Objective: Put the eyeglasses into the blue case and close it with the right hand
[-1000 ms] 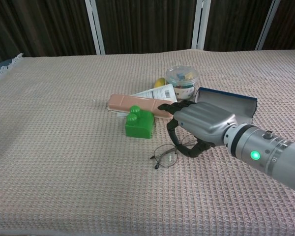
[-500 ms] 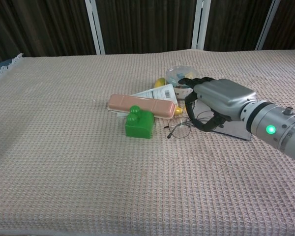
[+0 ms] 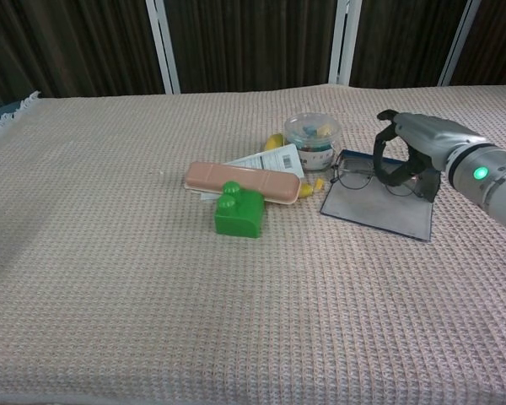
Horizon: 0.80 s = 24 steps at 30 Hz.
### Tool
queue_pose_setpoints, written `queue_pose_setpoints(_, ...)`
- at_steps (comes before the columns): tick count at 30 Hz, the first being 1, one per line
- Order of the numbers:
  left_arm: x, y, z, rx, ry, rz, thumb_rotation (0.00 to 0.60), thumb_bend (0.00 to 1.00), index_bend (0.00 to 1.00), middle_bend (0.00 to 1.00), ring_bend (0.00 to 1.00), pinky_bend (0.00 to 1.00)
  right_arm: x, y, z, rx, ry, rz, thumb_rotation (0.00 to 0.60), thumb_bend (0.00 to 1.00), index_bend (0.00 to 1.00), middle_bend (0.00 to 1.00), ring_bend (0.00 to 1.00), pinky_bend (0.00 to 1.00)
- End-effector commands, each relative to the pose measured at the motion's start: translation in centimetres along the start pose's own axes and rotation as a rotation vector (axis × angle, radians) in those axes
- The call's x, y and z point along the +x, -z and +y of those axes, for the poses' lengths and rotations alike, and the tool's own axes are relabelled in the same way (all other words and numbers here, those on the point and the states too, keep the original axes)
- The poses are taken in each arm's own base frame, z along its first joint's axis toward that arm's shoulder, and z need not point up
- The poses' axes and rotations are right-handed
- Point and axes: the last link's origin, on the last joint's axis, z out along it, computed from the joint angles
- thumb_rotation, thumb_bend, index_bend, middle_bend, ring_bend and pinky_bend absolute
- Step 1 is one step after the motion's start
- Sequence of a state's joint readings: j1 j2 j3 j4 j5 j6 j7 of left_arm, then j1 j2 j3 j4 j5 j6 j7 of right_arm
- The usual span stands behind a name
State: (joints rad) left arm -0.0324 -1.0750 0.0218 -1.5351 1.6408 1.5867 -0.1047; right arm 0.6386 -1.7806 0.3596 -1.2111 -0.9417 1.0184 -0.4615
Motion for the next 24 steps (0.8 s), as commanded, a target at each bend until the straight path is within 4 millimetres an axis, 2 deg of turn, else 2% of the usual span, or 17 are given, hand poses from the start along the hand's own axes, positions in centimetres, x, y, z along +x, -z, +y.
queue_pose_setpoints(1,0.0,0.0,0.0,0.000,0.000,-0.001,0.600,0.41,0.00,0.00,0.00,0.01,-0.2,-0.8,-0.1,-0.038,-0.071,-0.004,0.600,0.57,0.71,0.11,0.00,0.02)
queue_pose_setpoints(8,-0.1,-0.1,0.0,-0.003,0.000,-0.006,0.600,0.41,0.00,0.00,0.00,0.01,-0.6,-2.0,0.2,-0.091,-0.097,0.003,0.600,0.57,0.71,0.11,0.00,0.00)
queue_pose_setpoints(14,-0.1,0.0,0.0,-0.005,0.000,-0.006,0.600,0.41,0.00,0.00,0.00,0.01,-0.9,-2.7,0.5,-0.128,-0.055,0.008,0.600,0.57,0.71,0.11,0.00,0.00)
queue_pose_setpoints(24,0.0,-0.1,0.0,-0.005,0.003,-0.005,0.600,0.41,0.00,0.00,0.00,0.01,-1.2,-3.0,0.7,-0.135,0.002,0.013,0.600,0.57,0.71,0.11,0.00,0.00)
